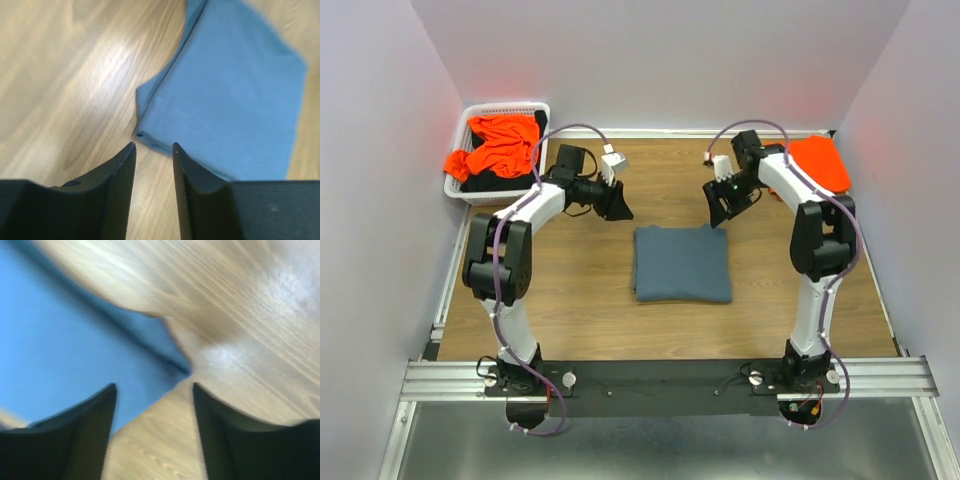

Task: Fold and stack the t-shirts
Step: Fold the tshirt

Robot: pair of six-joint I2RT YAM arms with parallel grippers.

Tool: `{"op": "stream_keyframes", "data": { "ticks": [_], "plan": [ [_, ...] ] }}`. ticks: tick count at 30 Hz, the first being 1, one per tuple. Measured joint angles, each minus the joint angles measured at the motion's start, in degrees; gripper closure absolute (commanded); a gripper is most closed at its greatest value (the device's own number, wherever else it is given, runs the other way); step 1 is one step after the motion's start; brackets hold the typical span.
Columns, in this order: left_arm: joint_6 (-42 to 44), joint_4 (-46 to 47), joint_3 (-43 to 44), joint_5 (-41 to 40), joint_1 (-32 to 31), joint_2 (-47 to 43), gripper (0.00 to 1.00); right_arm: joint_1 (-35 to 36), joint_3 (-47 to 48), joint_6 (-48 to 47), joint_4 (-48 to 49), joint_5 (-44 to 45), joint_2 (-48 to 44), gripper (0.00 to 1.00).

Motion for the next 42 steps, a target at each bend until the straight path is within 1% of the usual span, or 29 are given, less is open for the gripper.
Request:
{"op": "stream_keyframes", "data": {
  "ticks": [1, 2, 3, 4, 5, 7, 10, 12, 14, 16, 19, 21, 23, 25, 26, 27, 28, 29, 31, 32, 33, 34, 35, 38, 40, 42],
  "plan": [
    [-0.59, 0.11, 0.0, 1.2, 0.22, -1.66, 0.43, -0.31, 0.02, 0.83, 0.04, -2.16, -1.73, 0.23],
    [-1.33, 0.5, -0.07, 2.6, 0.11, -3.54, 0.38, -0.39, 0.13, 1.55, 0.07, -4.04, -3.19, 0.22],
    [-2.01, 1.44, -0.42, 3.82, -0.31, -5.29, 0.33, -0.61, 0.2, 2.38, 0.15, -6.36, -5.07, 0.15],
    [-2.82, 2.29, -0.9, 4.96, -0.74, -6.58, 0.28, -0.74, 0.24, 2.99, 0.28, -8.41, -6.38, 0.14],
    [-4.57, 4.22, -1.9, 6.12, -1.7, -8.22, 0.26, -0.94, 0.35, 4.09, 0.42, -11.26, -8.39, 0.13],
    [-8.59, 8.52, -4.63, 8.74, -3.96, -10.34, 0.25, -1.09, -0.24, 5.84, 1.36, -18.95, -10.47, 0.11],
    [-15.04, 14.91, -7.74, 11.43, -7.1, -9.49, 0.25, -1.05, -2.34, 7.56, 2.01, -27.74, -10.51, 0.11],
    [-19.08, 18.8, -9.25, 12.92, -8.9, -7.04, 0.25, -0.96, -4.46, 8.13, 2.16, -32.72, -8.52, 0.11],
    [-22.82, 22.51, -9.75, 13.73, -9.97, -2.36, 0.25, -0.9, -6.25, 8.22, 2.43, -36.35, -4.26, 0.11],
    [-24.87, 24.59, -9.4, 13.84, -9.75, 2.12, 0.24, -1.03, -6.45, 8.22, 2.58, -37.53, -0.33, 0.11],
    [-28.17, 26.36, -7.78, 13.66, -7.43, 10.73, 0.24, -1.64, -5.84, 8.44, 3.5, -38.12, 6.8, 0.11],
    [-30.84, 27.87, -5.95, 17.68, -5.11, 14.29, 0.24, -2.67, -3.67, 9.2, 2.27, -40.52, 9.35, 0.11],
    [-31.74, 28.7, -3.15, 17.49, -3.17, 15.67, 0.25, -3.23, -0.48, 9.31, 2.27, -40.41, 10.8, 0.1],
    [-31.95, 28.81, -0.33, 16.44, -1.2, 16.98, 0.24, -3.63, 3.37, 9.33, 2.89, -39.74, 12.26, 0.06],
    [-31.95, 28.55, 0.52, 15.8, -0.44, 17.18, 0.23, -3.8, 4.81, 9.6, 3.32, -39.3, 12.59, 0.0],
    [-31.95, 28.28, 0.98, 15.17, 0.07, 17.18, 0.22, -3.91, 5.51, 9.55, 3.74, -38.91, 12.61, 0.0],
    [-31.98, 27.93, 0.96, 14.64, 0.76, 16.5, 0.21, -4.09, 6.56, 9.84, 4.24, -38.25, 12.44, 0.0],
    [-31.98, 27.56, 0.74, 14.49, 1.16, 15.87, 0.16, -4.17, 6.88, 10.03, 4.63, -37.97, 12.24, 0.0],
    [-32.41, 27.19, -1.38, 14.03, 1.2, 12.48, 0.1, -4.39, 6.88, 11.1, 5.03, -37.59, 10.86, 0.0],
    [-32.81, 27.12, -3.41, 13.77, 0.52, 8.92, 0.1, -4.42, 6.03, 11.76, 5.77, -37.81, 9.57, 0.0],
    [-32.83, 27.1, -4.04, 13.77, 0.28, 7.82, 0.09, -4.42, 4.28, 12.81, 6.34, -38.27, 7.48, 0.0],
    [-33.35, 27.1, -5.92, 13.79, -0.96, 3.48, 0.09, -4.44, 1.09, 14.21, 7.43, -39.26, 3.78, 0.0],
    [-33.75, 27.3, -6.38, 13.77, -1.66, 1.88, 0.09, -4.44, -0.44, 14.69, 7.74, -39.67, 2.1, 0.0],
    [-37.55, 31.26, -9.29, 13.73, -6.25, -4.85, 0.09, -3.61, -8.13, 17.05, 8.68, -42.47, -6.01, 0.0],
    [-39.91, 34.77, -10.82, 13.75, -8.59, -5.51, 0.09, -3.02, -11.85, 17.73, 10.16, -43.98, -8.13, 0.0],
    [-42.23, 37.13, -12.7, 13.64, -11.17, -4.04, 0.09, -2.47, -15.41, 18.25, 11.04, -45.09, -8.17, 0.0]
  ]
}}
